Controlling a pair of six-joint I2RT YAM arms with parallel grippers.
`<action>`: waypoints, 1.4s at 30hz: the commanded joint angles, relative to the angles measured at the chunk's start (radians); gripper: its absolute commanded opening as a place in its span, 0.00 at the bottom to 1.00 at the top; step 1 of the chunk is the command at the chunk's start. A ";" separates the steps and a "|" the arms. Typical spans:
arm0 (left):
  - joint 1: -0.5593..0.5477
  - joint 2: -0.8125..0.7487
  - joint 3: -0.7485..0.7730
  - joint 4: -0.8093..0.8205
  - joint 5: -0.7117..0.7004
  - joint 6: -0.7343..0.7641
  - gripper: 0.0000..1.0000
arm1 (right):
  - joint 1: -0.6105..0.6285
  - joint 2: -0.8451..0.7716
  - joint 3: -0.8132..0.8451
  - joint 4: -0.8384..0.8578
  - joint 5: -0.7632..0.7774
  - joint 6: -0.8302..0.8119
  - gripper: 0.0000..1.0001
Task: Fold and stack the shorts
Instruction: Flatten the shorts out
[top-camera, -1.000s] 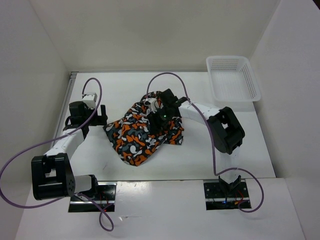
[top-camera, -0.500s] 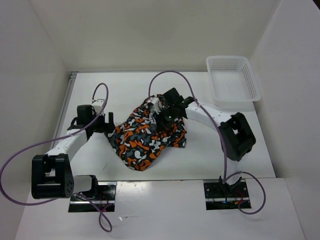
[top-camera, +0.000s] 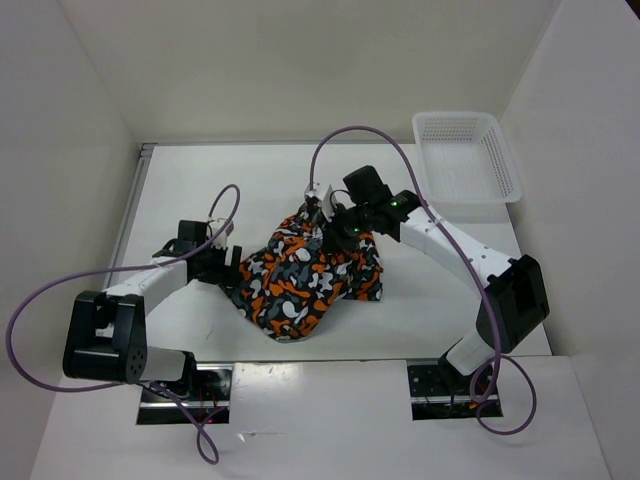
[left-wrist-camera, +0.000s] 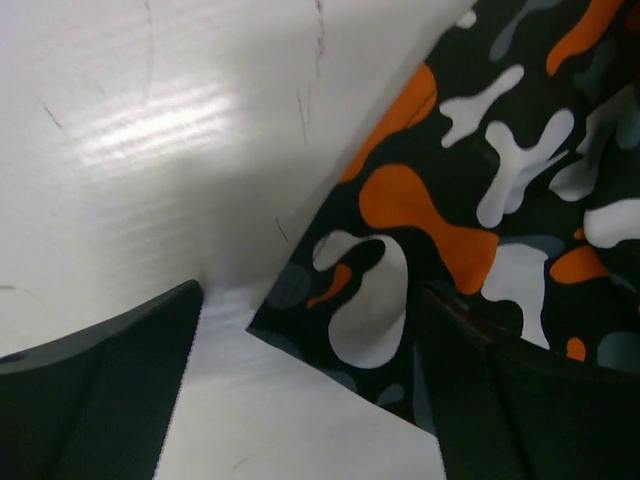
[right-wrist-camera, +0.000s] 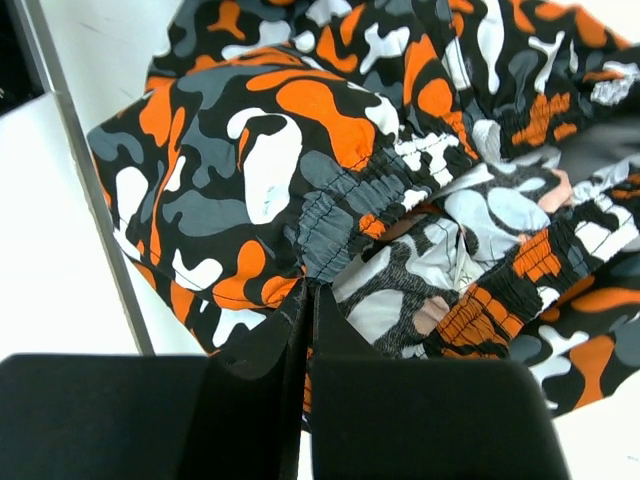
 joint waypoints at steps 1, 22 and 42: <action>-0.026 0.015 0.021 -0.083 0.040 0.006 0.88 | 0.000 -0.025 -0.007 -0.011 0.029 -0.024 0.00; 0.106 0.133 0.606 0.085 -0.169 0.006 0.00 | -0.218 0.340 0.935 0.112 0.331 0.120 0.00; 0.003 -0.054 0.433 -0.601 -0.198 0.006 0.00 | -0.227 -0.144 -0.177 0.066 0.087 0.029 0.13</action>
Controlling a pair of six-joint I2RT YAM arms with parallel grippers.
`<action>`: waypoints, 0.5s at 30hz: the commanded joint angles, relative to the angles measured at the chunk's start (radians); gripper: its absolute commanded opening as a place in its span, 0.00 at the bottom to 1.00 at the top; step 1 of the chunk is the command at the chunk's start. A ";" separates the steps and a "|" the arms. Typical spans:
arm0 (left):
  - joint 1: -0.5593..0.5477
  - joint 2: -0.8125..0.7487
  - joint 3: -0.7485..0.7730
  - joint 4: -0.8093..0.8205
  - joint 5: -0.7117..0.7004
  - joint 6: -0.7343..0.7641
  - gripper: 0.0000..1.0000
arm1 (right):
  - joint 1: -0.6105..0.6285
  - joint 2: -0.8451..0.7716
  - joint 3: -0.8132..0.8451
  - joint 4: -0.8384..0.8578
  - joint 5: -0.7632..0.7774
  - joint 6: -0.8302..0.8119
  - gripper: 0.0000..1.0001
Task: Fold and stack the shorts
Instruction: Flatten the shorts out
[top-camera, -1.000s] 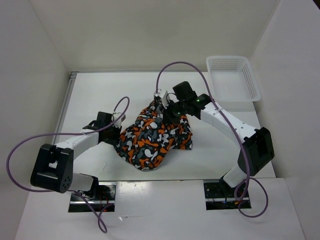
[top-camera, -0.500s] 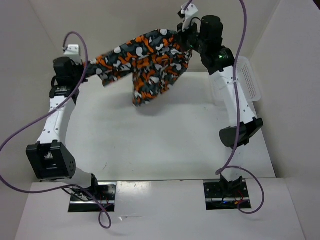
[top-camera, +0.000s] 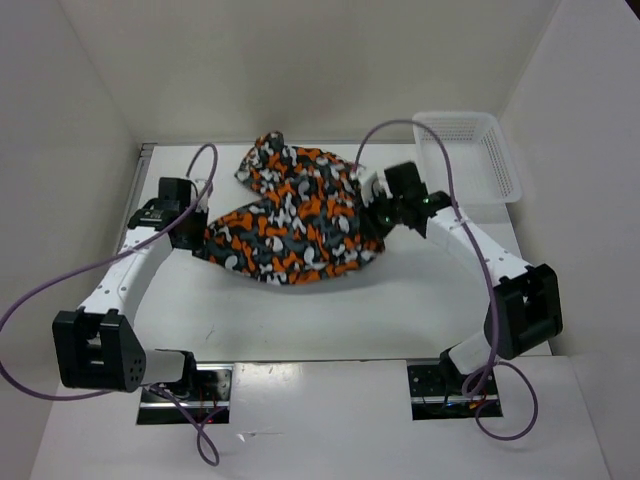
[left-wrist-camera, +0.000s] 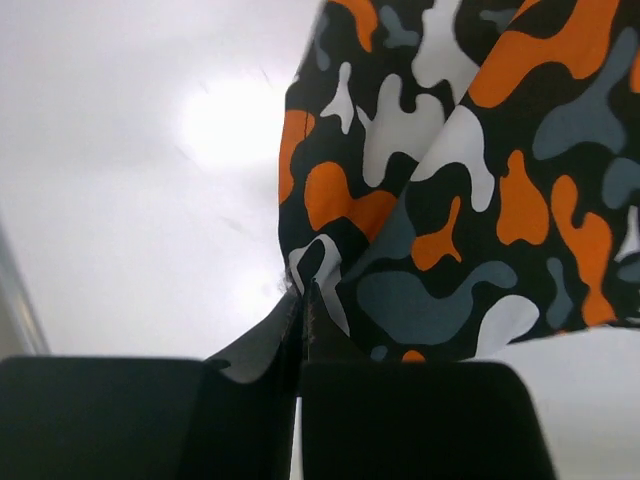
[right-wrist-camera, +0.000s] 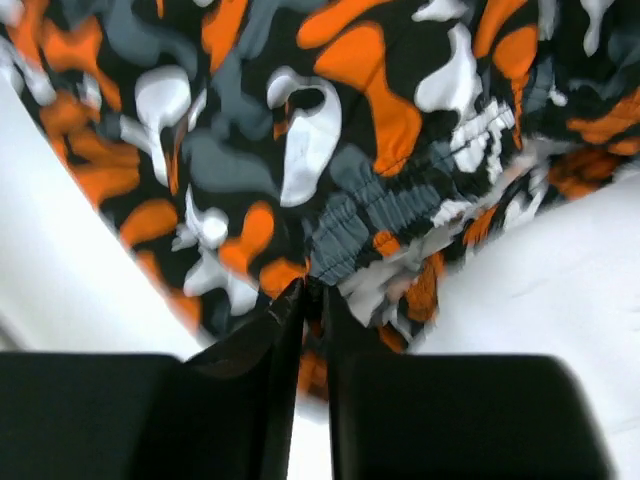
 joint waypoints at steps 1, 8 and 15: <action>-0.054 0.012 -0.025 -0.220 0.031 0.004 0.00 | 0.004 -0.108 -0.231 -0.005 -0.100 -0.008 0.20; -0.115 0.033 -0.099 -0.380 0.060 0.004 0.41 | 0.004 -0.213 -0.349 -0.015 0.070 -0.045 0.84; -0.097 0.055 -0.027 -0.253 0.008 0.004 0.73 | 0.004 -0.224 -0.295 -0.139 0.072 -0.137 0.79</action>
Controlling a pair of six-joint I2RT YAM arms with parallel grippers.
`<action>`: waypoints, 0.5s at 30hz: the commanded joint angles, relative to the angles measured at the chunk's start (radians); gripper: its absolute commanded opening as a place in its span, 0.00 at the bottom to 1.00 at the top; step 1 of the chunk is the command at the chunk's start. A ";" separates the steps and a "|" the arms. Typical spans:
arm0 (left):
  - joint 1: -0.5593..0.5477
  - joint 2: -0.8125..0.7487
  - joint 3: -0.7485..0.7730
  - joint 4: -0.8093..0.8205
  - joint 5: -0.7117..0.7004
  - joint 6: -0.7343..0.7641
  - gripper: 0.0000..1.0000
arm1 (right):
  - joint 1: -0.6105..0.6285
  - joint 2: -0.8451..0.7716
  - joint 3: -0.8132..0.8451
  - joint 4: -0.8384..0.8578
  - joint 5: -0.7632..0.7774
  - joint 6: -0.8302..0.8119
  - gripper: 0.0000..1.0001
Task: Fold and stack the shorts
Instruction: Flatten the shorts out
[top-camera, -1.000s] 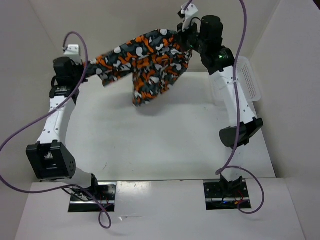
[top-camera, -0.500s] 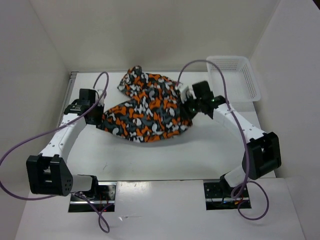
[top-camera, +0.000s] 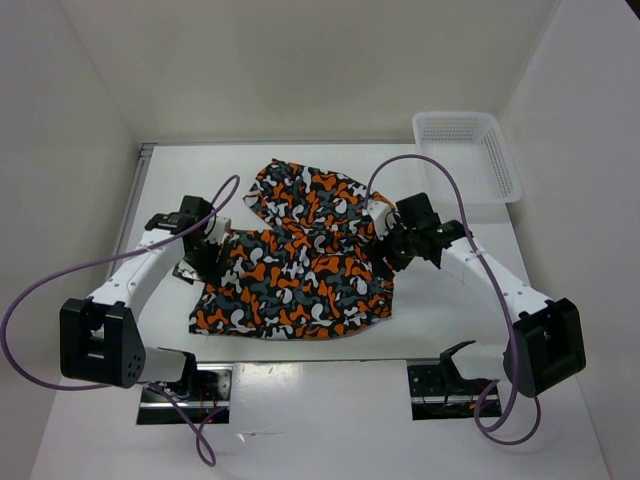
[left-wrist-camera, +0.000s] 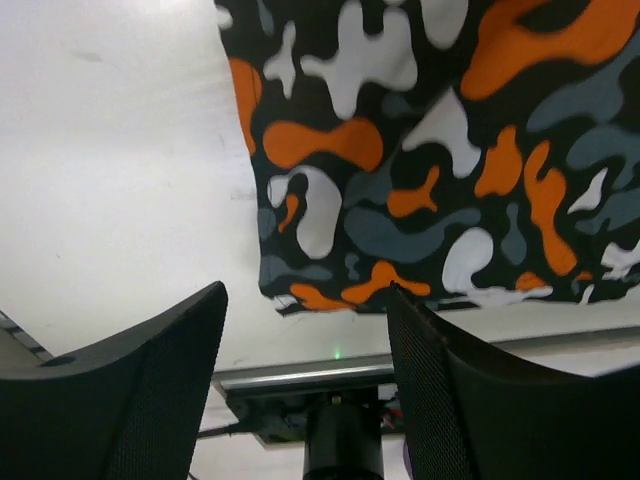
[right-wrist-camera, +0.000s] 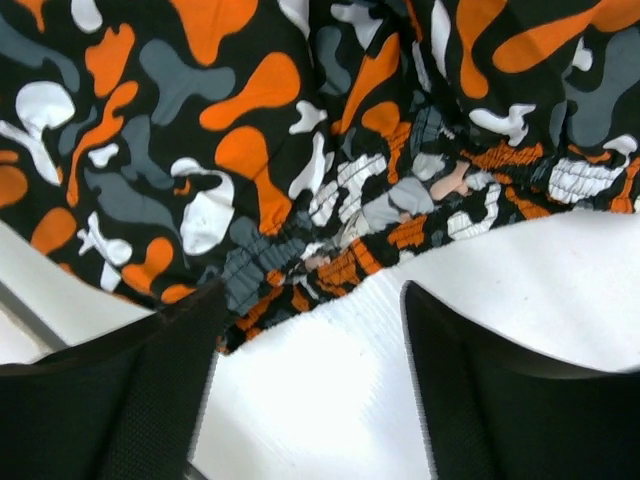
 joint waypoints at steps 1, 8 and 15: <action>0.039 0.038 0.105 0.153 -0.032 0.002 0.73 | 0.004 -0.008 0.074 -0.083 -0.015 -0.084 0.73; 0.038 0.243 0.188 0.407 0.011 0.002 0.77 | 0.021 0.014 0.003 -0.132 0.020 -0.173 0.59; 0.026 0.498 0.335 0.482 0.022 0.002 0.77 | 0.188 -0.017 0.005 -0.122 0.142 -0.332 0.63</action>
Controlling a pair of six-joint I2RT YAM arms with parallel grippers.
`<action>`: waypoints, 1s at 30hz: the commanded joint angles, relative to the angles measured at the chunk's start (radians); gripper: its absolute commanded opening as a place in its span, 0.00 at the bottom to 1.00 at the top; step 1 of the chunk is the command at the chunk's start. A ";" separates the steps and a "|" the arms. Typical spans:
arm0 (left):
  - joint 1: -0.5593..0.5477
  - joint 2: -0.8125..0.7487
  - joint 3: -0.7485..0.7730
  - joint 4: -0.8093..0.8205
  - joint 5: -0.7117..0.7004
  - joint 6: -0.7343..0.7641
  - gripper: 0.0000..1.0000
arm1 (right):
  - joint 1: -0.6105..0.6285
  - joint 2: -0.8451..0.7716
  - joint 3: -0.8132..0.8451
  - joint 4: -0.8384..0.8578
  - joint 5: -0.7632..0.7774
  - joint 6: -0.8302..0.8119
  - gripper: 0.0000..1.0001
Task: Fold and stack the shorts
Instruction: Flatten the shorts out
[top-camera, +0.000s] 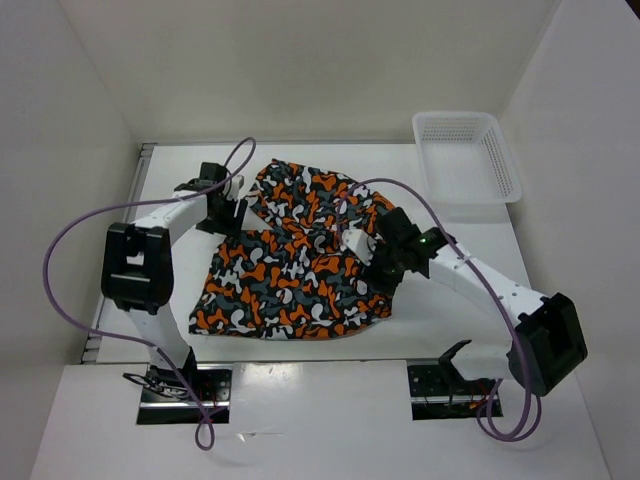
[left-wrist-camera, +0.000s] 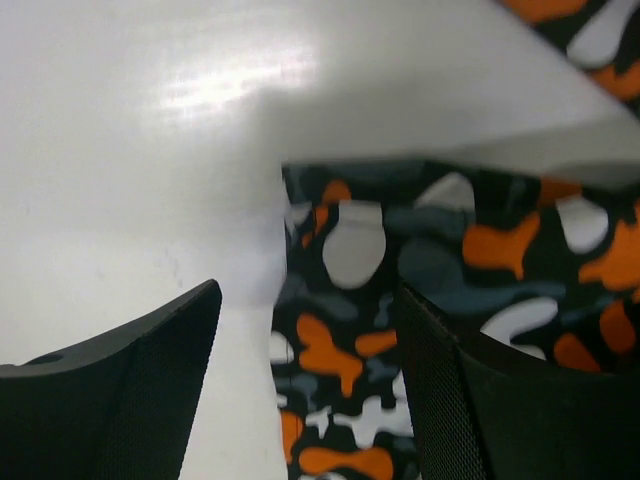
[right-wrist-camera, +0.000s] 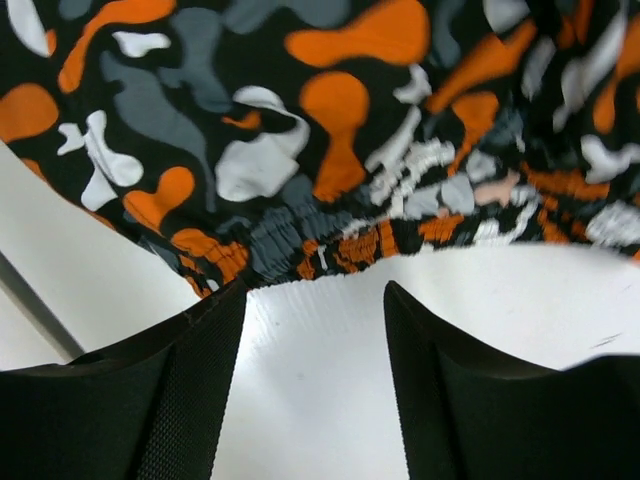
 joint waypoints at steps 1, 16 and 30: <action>0.009 0.103 0.106 0.048 0.027 0.003 0.77 | 0.122 -0.045 0.010 0.004 0.074 -0.115 0.64; -0.003 0.225 0.107 0.092 0.128 0.003 0.71 | 0.401 0.030 -0.246 0.249 0.215 -0.143 0.47; 0.060 0.153 0.122 0.032 0.085 0.003 0.00 | 0.401 -0.334 -0.153 -0.181 0.147 -0.383 0.00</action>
